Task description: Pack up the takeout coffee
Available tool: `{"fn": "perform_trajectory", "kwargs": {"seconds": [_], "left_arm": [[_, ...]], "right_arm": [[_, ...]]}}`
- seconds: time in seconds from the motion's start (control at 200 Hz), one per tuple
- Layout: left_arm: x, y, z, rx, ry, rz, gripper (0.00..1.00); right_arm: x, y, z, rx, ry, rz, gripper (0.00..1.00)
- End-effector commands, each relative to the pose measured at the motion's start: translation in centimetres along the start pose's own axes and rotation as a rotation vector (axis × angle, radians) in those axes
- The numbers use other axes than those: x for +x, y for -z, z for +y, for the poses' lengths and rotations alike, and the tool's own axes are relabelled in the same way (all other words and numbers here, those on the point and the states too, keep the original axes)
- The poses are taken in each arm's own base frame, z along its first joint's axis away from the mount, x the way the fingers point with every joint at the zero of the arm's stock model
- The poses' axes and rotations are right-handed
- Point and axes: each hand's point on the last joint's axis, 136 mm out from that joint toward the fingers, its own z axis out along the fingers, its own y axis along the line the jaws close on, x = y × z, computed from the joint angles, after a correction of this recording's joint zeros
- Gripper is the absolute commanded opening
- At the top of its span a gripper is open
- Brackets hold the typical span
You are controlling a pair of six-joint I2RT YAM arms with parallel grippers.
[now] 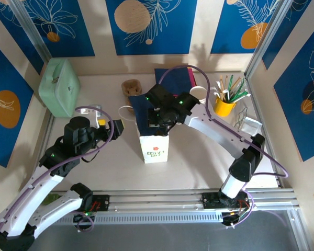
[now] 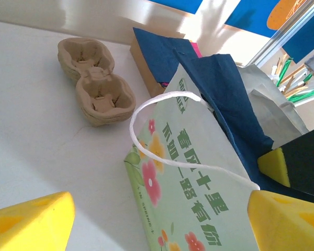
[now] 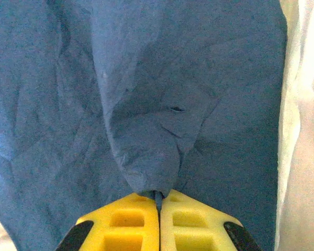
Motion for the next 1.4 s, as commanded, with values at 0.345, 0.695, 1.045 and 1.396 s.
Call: {"fn": "perform_trajectory", "kwargs": {"seconds": [0.345, 0.695, 1.045, 1.396], "left_arm": [[-0.3, 0.0, 0.6, -0.021, 0.006, -0.023, 0.86], [-0.3, 0.0, 0.6, -0.025, 0.007, -0.022, 0.86], [-0.5, 0.3, 0.9, -0.045, 0.003, -0.025, 0.86], [-1.1, 1.6, 1.3, -0.066, -0.002, -0.052, 0.86]], "right_arm": [[1.7, -1.6, -0.8, 0.129, 0.064, 0.081, 0.0], [1.5, -1.8, -0.6, 0.145, 0.075, 0.096, 0.07], [-0.4, 0.6, 0.9, 0.083, 0.1, 0.028, 0.38], [-2.1, 3.2, 2.4, 0.039, 0.127, -0.033, 0.41]]}}
